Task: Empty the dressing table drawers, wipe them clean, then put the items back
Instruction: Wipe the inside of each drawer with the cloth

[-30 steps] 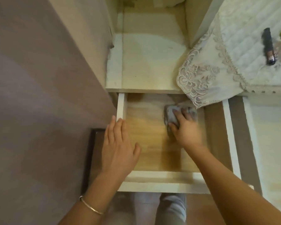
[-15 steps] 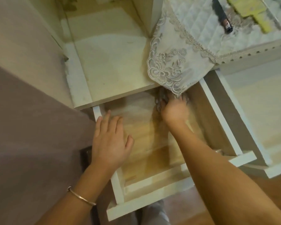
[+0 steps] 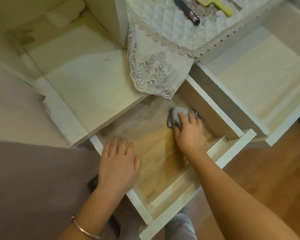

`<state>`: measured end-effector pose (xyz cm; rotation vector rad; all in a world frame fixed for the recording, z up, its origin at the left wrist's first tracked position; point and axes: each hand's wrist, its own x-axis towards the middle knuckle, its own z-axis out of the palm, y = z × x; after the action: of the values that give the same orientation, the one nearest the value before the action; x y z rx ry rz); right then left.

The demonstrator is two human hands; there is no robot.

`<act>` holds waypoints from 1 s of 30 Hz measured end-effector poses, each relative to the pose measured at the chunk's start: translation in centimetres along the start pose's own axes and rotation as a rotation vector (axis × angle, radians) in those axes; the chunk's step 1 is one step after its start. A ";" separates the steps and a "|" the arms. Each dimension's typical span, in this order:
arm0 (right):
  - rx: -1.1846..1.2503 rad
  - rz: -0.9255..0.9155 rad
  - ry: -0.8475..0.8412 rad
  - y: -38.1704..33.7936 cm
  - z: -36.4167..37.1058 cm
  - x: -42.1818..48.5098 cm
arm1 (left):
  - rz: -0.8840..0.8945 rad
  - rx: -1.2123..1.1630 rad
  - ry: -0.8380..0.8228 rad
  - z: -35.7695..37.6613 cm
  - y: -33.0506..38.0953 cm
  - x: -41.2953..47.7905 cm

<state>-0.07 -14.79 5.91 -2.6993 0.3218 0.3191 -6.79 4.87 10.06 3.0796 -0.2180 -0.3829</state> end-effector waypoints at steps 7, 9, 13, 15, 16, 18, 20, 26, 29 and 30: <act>-0.057 0.100 -0.014 -0.2 -0.7 0.1 | 0.132 -0.006 -0.011 0.0 -1.4 1.9; -0.102 0.068 -0.023 -0.4 -0.7 0.5 | 0.130 -0.018 -0.015 0.3 -1.8 2.1; -0.245 0.000 -0.114 0.6 -2.0 0.5 | 0.115 -0.006 -0.025 0.6 -2.0 2.3; -0.306 -0.009 -0.169 1.3 -2.8 0.0 | 0.103 -0.019 -0.017 0.5 -1.7 2.0; -0.323 -0.002 -0.189 1.6 -3.2 -0.3 | 0.099 -0.026 -0.005 0.5 -1.5 1.9; -0.326 0.012 -0.224 2.2 -3.8 -0.8 | 0.087 -0.035 0.005 0.4 -1.5 1.8; -0.307 0.020 -0.267 2.4 -4.2 -1.0 | 0.081 -0.033 0.002 0.4 -1.5 1.8; -0.326 -0.068 -0.483 0.3 -4.9 -2.9 | 0.068 -0.045 0.008 0.3 -1.4 1.9; -0.285 -0.244 -0.642 -2.8 -3.7 -6.5 | 0.062 -0.056 0.013 0.2 -1.3 1.8; -0.277 -0.320 -0.706 -4.0 -3.1 -7.8 | 0.056 -0.065 0.016 0.2 -1.3 1.9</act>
<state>-5.86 -11.13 12.21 -2.6170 -0.3794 1.2342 -4.86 5.86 9.38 3.0047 -0.2854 -0.3552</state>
